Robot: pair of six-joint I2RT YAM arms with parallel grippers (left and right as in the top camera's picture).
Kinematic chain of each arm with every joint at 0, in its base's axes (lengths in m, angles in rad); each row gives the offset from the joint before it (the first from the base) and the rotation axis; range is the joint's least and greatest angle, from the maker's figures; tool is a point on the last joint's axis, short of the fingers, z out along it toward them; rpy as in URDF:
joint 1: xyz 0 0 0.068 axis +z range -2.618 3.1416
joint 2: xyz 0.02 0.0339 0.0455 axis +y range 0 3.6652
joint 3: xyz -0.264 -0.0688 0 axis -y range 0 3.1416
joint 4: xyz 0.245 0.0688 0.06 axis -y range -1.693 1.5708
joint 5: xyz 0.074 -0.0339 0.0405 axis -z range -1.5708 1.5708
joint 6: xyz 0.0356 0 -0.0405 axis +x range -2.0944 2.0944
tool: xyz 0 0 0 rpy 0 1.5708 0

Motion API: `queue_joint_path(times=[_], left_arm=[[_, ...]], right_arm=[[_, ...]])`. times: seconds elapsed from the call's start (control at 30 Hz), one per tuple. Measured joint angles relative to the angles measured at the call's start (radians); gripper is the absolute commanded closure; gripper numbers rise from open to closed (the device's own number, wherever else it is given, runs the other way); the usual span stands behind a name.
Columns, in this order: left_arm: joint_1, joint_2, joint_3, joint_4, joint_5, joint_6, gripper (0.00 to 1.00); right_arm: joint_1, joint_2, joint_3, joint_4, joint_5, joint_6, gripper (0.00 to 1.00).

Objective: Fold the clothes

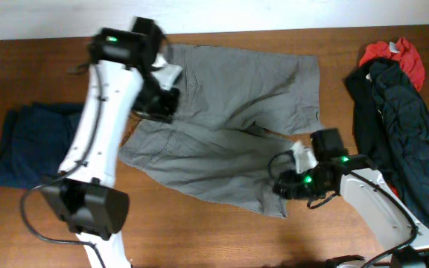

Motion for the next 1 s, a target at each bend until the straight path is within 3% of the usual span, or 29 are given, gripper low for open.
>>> queue_joint_path(times=[0.2, 0.5, 0.8, 0.87, 1.0], left_arm=[[-0.235, 0.000, -0.038, 0.010, -0.010, 0.013, 0.82], [-0.360, -0.002, -0.227, 0.056, -0.012, 0.019, 0.88], [-0.513, -0.092, -0.642, 0.488, 0.040, 0.121, 0.79], [-0.538, -0.099, -0.698, 0.545, 0.047, 0.146, 0.76], [-0.549, -0.100, -0.781, 0.638, 0.043, 0.206, 0.74]], right_arm=[[-0.156, 0.000, 0.034, 0.161, 0.008, 0.161, 0.69], [-0.277, 0.009, 0.039, 0.282, -0.051, 0.234, 0.69], [-0.290, 0.065, 0.039, 0.299, -0.093, 0.177, 0.68], [-0.290, 0.073, 0.039, 0.299, -0.102, 0.137, 0.62], [-0.290, 0.085, 0.039, 0.303, -0.128, 0.067, 0.62]])
